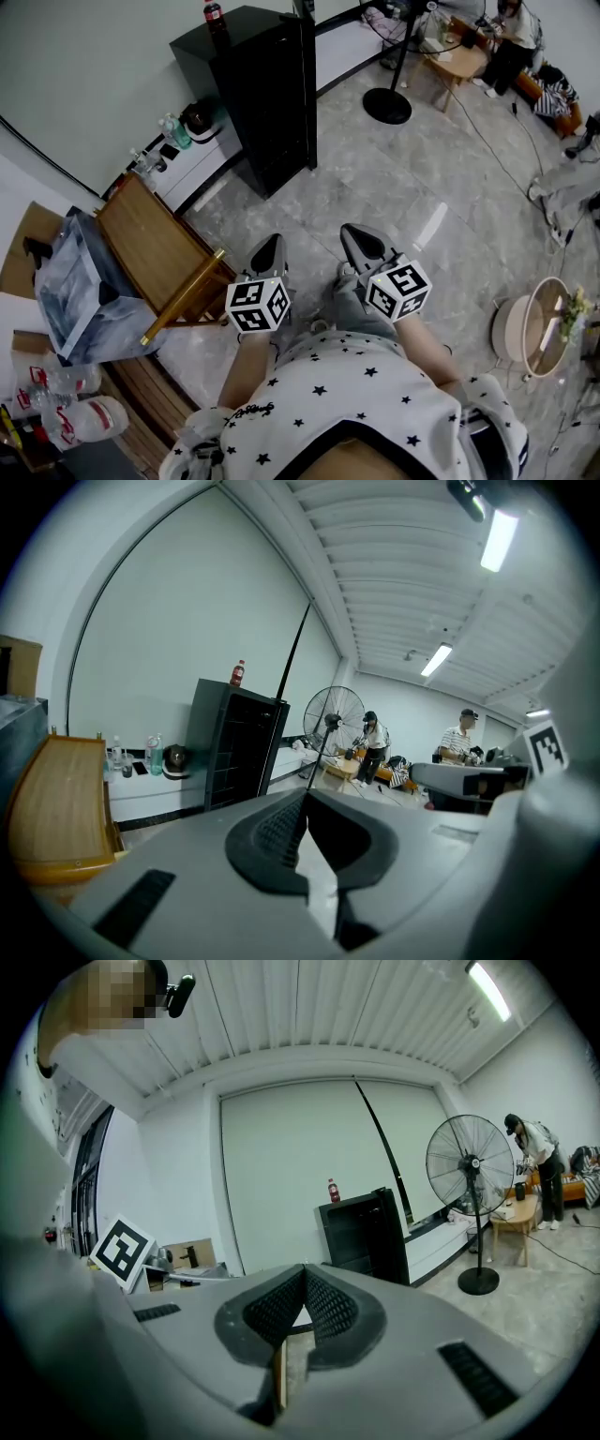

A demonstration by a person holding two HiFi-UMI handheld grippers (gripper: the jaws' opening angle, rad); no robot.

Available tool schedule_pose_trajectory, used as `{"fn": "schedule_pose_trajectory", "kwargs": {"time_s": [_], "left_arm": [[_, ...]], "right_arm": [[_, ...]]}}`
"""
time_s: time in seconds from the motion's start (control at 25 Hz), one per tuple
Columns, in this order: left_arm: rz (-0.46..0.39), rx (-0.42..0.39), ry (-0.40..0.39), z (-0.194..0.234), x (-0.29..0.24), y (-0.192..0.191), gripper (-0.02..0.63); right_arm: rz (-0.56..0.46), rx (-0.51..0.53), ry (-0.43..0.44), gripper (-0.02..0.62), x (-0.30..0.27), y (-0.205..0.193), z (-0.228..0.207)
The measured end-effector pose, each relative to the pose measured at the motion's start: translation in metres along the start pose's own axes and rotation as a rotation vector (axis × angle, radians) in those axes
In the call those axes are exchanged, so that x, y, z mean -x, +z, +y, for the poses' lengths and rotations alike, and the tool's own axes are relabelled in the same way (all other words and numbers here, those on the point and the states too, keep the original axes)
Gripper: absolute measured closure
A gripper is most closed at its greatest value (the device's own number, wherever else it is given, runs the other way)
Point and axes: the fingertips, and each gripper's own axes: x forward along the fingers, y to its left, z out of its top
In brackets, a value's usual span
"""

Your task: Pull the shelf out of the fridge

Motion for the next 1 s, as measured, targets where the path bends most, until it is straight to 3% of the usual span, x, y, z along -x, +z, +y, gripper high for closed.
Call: {"fn": "schedule_pose_trajectory", "kwargs": {"time_s": [0.44,1.0], "left_arm": [[-0.019,0.027,0.082,0.037,-0.057,0.022,0.594],[-0.079,0.072,0.181,0.072,-0.183,0.088,0.594]], "right_arm": [[0.009,-0.007,0.070,0.601,-0.080,0.014,-0.042],[0.000,0.023,0.171,0.601,-0.200,0.077,-0.138]]}}
